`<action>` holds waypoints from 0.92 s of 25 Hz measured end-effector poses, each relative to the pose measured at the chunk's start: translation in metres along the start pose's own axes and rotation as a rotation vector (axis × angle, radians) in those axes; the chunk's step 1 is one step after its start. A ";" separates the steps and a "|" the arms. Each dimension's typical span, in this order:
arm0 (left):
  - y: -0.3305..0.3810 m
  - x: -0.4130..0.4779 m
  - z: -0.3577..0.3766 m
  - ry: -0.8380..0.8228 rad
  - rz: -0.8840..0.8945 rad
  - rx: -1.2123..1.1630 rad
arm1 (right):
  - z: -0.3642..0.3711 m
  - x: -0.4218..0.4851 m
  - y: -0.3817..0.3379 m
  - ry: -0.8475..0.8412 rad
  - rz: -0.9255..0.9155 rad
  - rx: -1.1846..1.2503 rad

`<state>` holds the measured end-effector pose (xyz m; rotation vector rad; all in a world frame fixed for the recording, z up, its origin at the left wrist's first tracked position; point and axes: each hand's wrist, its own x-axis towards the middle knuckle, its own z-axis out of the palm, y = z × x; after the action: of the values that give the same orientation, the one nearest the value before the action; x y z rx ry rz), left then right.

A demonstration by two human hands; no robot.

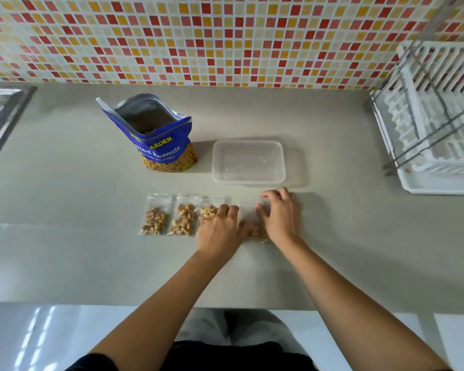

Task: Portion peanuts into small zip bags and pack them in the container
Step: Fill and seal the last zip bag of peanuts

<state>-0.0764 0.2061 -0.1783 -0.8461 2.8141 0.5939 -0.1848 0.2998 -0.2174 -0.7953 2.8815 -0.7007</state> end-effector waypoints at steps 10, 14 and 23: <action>-0.087 0.046 -0.024 0.003 0.063 0.097 | 0.026 -0.001 -0.068 -0.145 -0.068 -0.075; -0.094 0.053 -0.024 0.036 0.164 0.136 | 0.028 -0.001 -0.080 -0.132 0.018 -0.029; -0.100 0.041 -0.044 0.134 0.488 -0.320 | 0.009 -0.027 -0.075 -0.079 0.107 0.619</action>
<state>-0.0560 0.0915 -0.1810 -0.2263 3.1111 1.1144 -0.1244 0.2526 -0.1937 -0.5561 2.3814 -1.4004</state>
